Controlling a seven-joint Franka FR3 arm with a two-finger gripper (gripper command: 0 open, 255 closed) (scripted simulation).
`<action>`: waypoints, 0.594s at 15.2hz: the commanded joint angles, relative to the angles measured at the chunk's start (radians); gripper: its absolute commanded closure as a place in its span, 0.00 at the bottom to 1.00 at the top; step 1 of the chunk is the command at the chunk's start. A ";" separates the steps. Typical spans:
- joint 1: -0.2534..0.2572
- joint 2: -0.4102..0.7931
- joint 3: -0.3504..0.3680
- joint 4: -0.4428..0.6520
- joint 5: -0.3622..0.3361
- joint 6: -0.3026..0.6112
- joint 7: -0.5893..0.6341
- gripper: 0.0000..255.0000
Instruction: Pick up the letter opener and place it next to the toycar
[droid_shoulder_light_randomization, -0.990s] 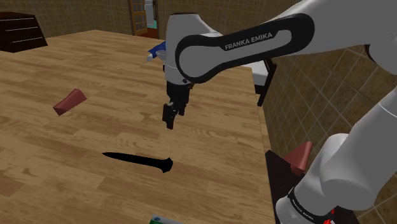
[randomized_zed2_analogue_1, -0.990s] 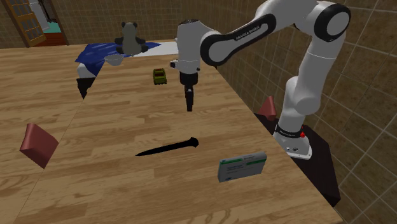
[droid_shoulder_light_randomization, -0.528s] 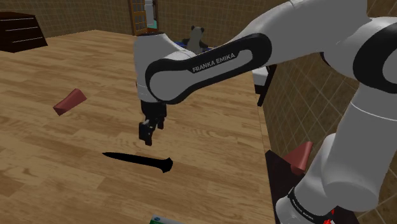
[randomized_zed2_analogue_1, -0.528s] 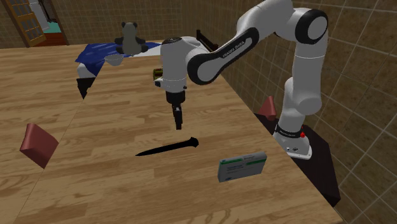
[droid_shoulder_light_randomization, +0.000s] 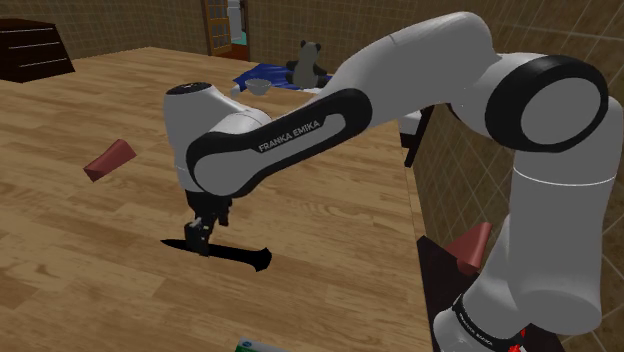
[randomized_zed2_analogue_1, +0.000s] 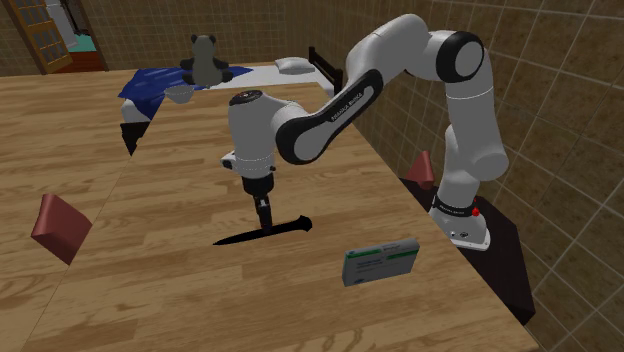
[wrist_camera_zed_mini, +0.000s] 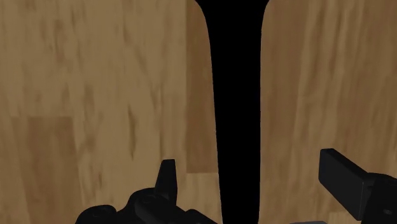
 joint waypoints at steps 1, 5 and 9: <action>0.005 0.015 -0.001 -0.006 -0.007 0.020 0.004 0.00; 0.009 0.043 -0.007 -0.031 -0.019 0.071 0.012 0.00; 0.009 0.043 -0.007 -0.031 -0.019 0.071 0.012 0.00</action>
